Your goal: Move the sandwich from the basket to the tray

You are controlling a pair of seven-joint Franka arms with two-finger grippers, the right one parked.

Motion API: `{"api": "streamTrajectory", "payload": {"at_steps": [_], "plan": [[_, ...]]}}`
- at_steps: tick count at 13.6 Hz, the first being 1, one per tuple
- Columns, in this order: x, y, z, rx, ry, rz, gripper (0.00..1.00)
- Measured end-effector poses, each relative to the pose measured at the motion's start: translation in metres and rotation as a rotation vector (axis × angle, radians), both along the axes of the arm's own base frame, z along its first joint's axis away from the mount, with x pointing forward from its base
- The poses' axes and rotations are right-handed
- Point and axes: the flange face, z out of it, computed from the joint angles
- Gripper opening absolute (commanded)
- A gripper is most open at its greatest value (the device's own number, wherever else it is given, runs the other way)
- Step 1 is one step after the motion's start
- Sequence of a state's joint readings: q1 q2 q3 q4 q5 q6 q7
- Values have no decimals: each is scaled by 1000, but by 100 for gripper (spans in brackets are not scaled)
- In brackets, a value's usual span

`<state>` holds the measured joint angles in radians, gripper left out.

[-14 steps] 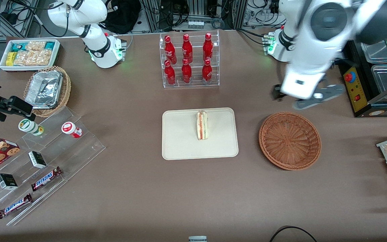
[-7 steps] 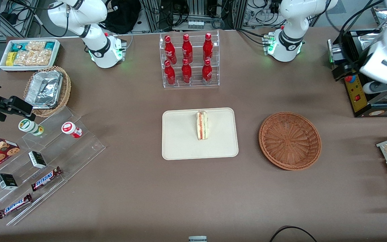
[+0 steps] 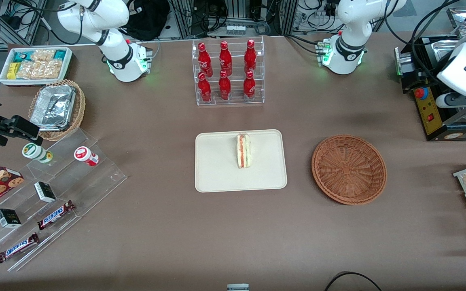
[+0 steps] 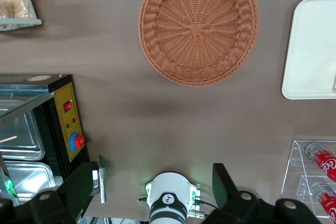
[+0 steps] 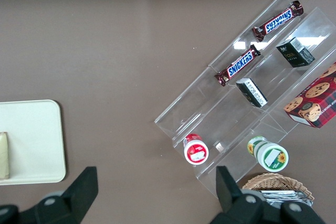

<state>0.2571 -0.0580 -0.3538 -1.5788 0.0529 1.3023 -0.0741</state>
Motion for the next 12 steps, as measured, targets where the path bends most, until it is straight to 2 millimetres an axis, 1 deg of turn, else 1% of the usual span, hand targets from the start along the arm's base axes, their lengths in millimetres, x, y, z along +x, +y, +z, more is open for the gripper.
{"api": "streamTrajectory", "payload": {"at_steps": [2,6,12], "plan": [[1,-3,1,-6,-3,-9,100],[1,2,9,-12,-20,-3,100],[4,4,13,-14,-47,1,100]]}}
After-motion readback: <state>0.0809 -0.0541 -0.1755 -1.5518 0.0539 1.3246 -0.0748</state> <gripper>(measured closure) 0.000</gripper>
